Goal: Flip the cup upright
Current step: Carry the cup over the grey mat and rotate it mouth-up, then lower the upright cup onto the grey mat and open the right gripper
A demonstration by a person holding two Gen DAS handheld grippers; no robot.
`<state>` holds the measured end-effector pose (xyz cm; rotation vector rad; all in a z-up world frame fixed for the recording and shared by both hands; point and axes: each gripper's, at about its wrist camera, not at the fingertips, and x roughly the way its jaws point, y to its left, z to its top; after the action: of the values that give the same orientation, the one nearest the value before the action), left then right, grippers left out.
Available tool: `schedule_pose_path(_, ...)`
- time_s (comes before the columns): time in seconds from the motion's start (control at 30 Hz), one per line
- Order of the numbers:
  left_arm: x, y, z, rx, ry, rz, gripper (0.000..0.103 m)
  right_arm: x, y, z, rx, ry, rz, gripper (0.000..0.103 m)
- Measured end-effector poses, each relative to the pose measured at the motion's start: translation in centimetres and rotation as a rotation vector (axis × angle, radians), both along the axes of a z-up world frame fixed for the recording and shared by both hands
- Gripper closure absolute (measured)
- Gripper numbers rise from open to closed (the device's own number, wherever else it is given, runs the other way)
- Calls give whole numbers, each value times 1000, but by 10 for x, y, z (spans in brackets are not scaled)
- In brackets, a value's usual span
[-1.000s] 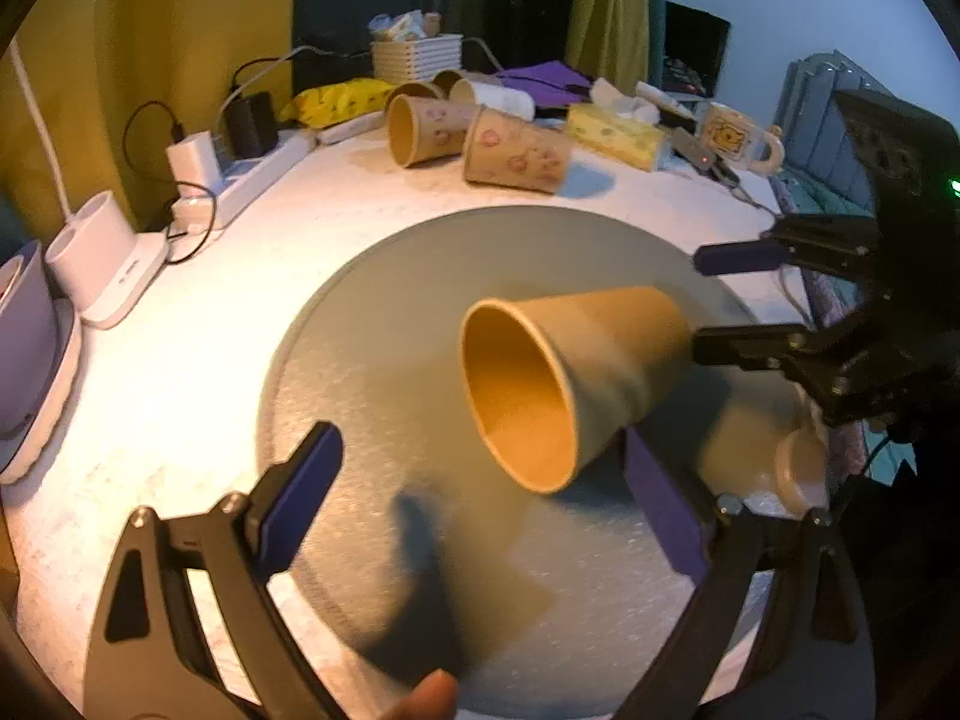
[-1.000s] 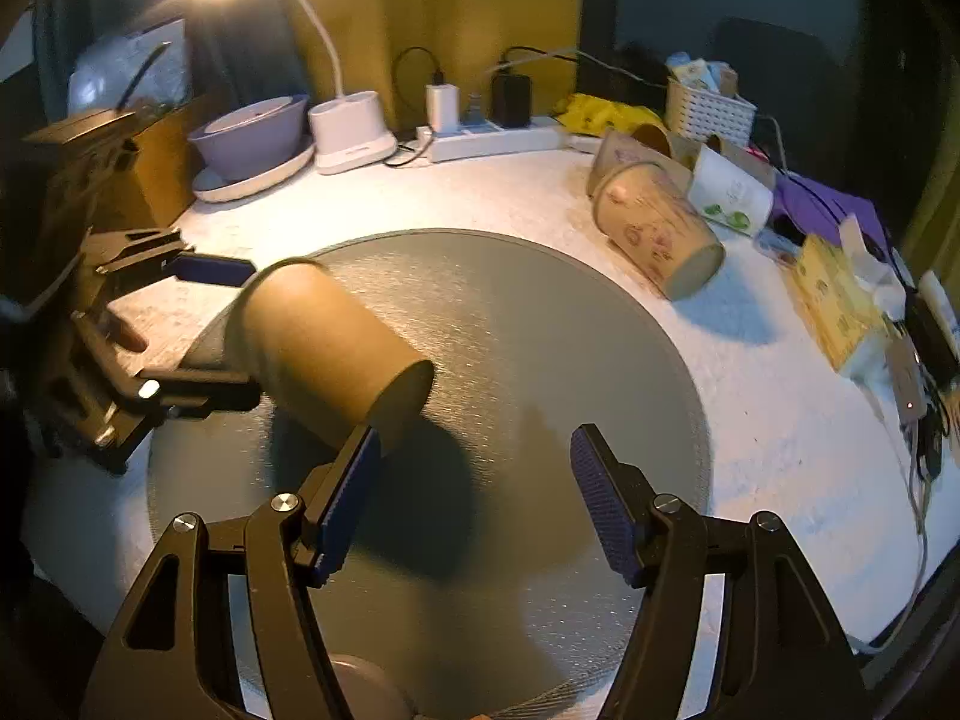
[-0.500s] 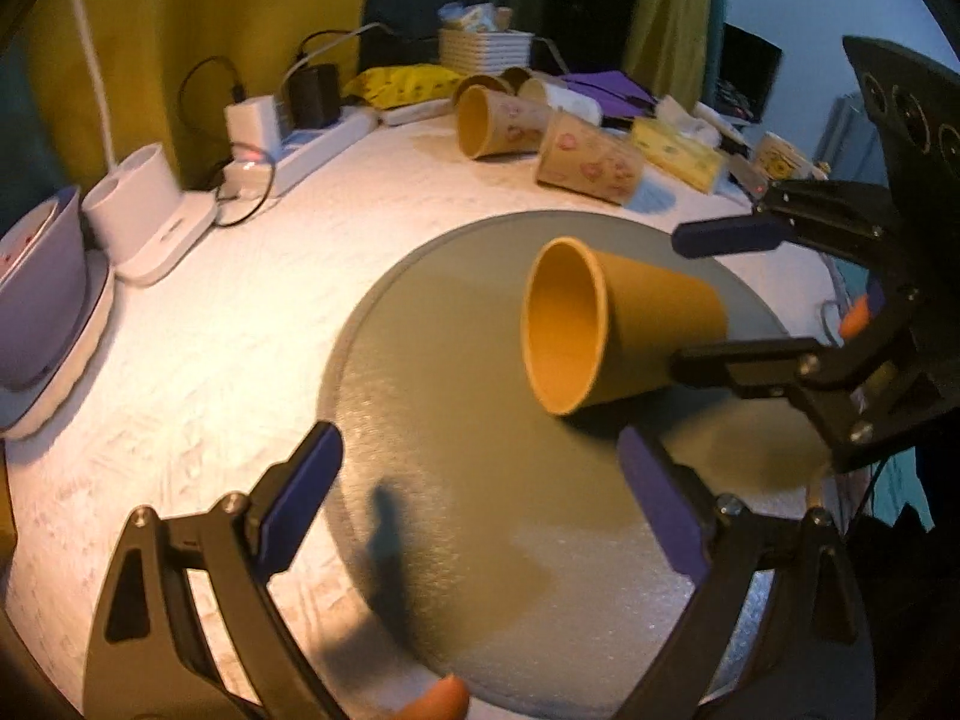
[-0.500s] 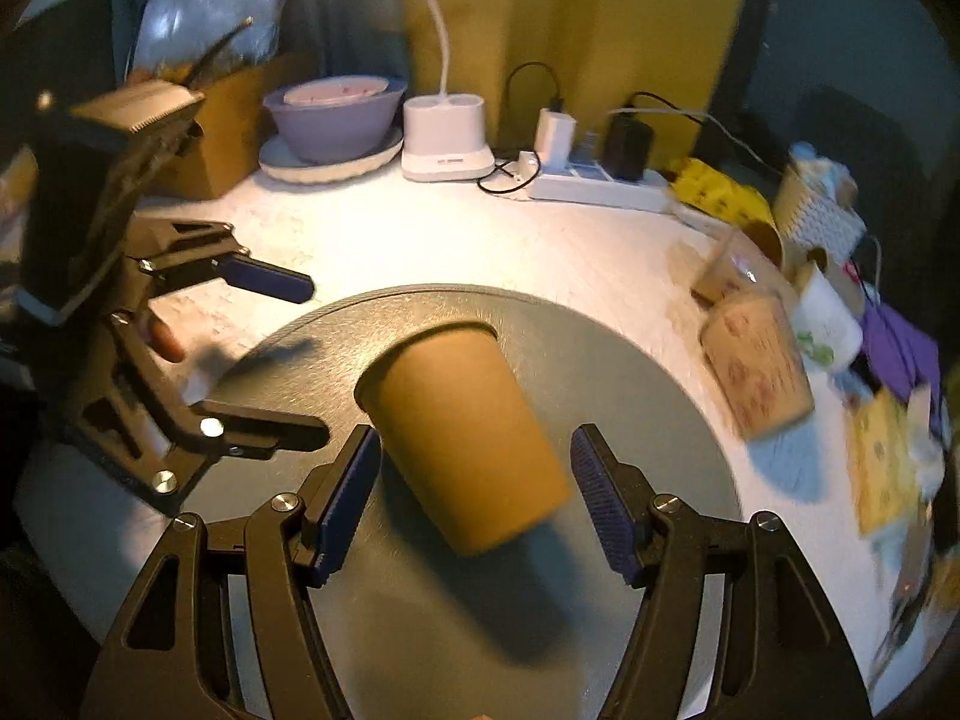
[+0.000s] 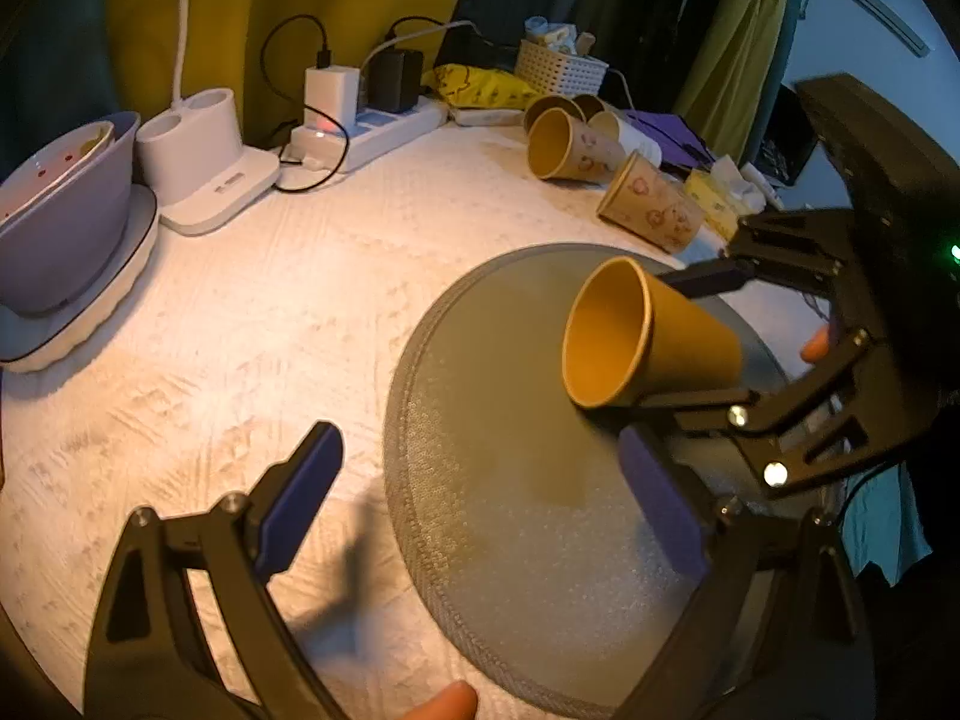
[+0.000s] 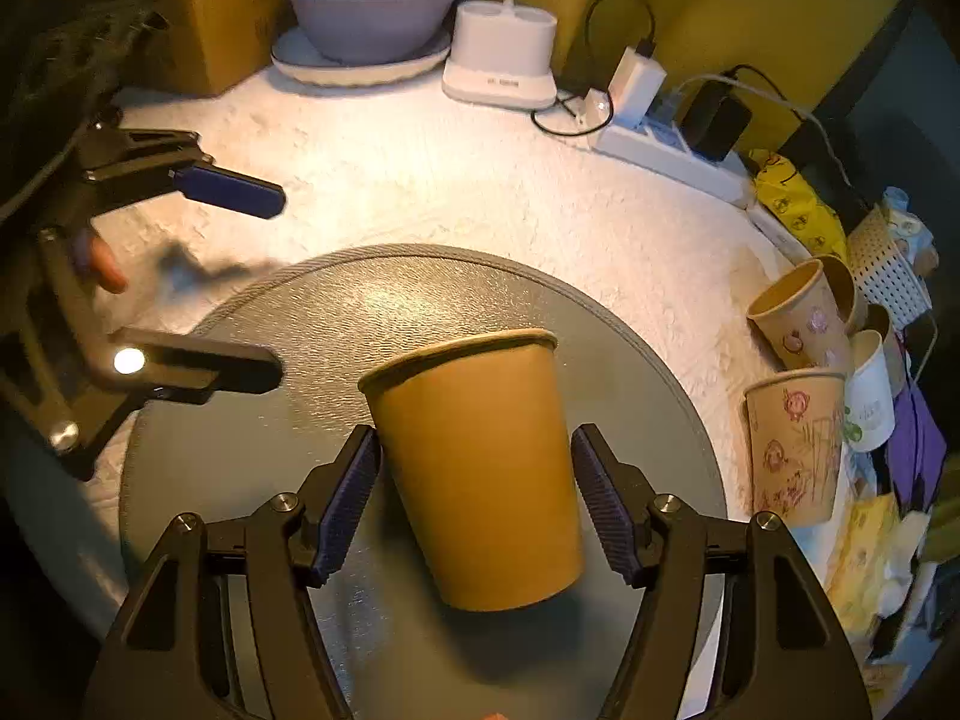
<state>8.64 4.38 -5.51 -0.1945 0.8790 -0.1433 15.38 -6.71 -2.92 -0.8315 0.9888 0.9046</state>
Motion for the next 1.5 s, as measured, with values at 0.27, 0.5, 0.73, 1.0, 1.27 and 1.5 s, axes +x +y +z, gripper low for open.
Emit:
schedule_pose_path(0.27, 2, 7, -3, -25, 20, 17, 9, 19, 18, -8, -99, 42, 50, 34)
schedule_pose_path(0.5, 2, 9, -2, -32, 16, 19, 9, 29, 28, -16, -157, 57, 78, 34)
schedule_pose_path(0.73, 0, 16, 2, -53, -5, 50, 9, 31, 17, 1, -48, 54, 17, 36)
schedule_pose_path(1.0, -2, 13, 4, -55, -22, 60, 9, 36, -13, 25, 197, 34, -149, 36)
schedule_pose_path(1.27, -6, 2, 14, -50, -75, 36, 9, 23, -41, 29, 365, 0, -252, 36)
schedule_pose_path(1.5, -7, -13, 15, -34, -84, -8, 9, 18, -64, 25, 420, -22, -329, 36)
